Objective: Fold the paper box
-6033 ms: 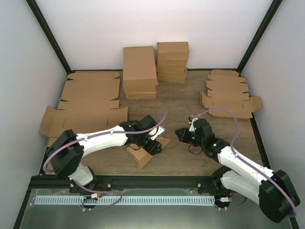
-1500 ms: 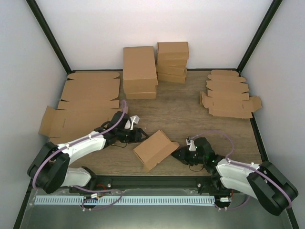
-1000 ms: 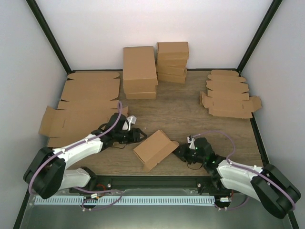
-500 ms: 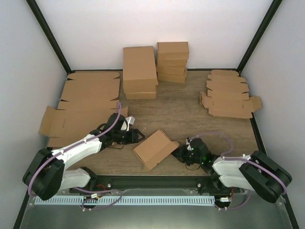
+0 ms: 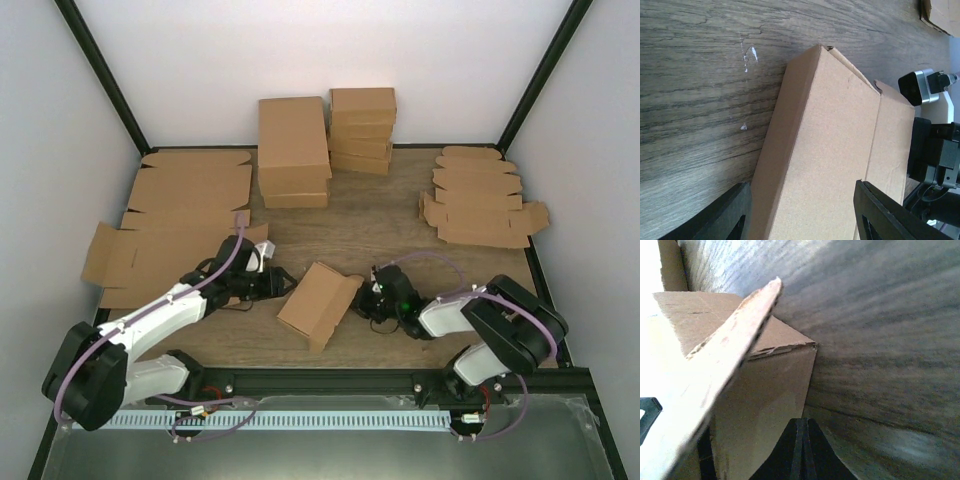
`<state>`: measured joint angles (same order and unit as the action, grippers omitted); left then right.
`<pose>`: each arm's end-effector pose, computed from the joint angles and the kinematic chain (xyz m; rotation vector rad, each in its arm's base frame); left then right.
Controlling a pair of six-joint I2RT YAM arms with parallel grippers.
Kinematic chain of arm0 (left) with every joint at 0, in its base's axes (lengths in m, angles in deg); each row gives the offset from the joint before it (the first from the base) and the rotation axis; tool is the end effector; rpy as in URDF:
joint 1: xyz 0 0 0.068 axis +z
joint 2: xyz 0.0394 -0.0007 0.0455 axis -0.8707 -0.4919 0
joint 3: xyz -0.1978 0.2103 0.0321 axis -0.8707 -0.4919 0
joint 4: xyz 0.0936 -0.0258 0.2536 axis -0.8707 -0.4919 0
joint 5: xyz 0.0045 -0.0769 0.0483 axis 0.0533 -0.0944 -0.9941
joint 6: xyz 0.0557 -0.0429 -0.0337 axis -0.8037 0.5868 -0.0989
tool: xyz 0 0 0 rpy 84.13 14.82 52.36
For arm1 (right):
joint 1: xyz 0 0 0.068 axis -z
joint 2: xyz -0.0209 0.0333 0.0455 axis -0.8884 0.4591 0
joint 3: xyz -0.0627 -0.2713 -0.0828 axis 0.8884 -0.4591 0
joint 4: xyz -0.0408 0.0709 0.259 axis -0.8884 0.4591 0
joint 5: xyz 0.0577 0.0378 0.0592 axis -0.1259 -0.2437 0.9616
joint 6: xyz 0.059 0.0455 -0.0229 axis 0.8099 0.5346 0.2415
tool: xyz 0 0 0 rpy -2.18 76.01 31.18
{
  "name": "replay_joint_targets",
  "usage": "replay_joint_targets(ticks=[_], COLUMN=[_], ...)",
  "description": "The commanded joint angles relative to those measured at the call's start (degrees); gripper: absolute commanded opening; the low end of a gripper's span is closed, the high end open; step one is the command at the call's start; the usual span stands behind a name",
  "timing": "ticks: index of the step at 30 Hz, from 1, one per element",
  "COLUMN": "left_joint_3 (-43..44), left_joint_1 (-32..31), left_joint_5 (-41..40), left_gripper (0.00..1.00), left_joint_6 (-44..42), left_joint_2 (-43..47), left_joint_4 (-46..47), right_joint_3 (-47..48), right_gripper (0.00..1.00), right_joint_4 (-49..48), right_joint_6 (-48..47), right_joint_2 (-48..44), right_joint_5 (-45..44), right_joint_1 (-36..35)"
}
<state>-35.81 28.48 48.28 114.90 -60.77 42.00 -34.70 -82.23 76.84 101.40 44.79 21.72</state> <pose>0.1931 -0.1528 0.1760 0.0923 2.5965 -1.0129 0.1753 0.1771 0.0922 0.4361 2.5309 1.2359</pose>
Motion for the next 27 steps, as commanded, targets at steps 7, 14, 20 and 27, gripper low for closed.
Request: replay_joint_targets(ticks=[7,14,20,27], left_joint_3=[-1.74,-4.3,-4.44,-6.94], left_joint_1=[0.68,0.68,0.73,0.69], left_joint_5=[1.85,8.31,7.28,9.59], left_gripper=[0.54,0.44,0.42,0.43], left_joint_6=[-1.02,0.91,0.6,1.78], left_joint_2=[0.23,-3.53,-5.81,-5.83], left_joint_4=[0.18,7.27,7.35,9.66], right_joint_3=[1.26,-1.77,-3.66,-5.54], right_gripper=[0.01,0.01,0.04,0.05], right_joint_4=[4.25,7.52,10.94,14.84], right_joint_6=[-7.8,-11.6,-14.73,-17.53], right_joint_2=[-5.67,-9.77,-14.27,-18.66], right_joint_5=[-1.61,5.03,6.61,7.68], right_joint_1=[1.53,6.4,9.31,11.62])
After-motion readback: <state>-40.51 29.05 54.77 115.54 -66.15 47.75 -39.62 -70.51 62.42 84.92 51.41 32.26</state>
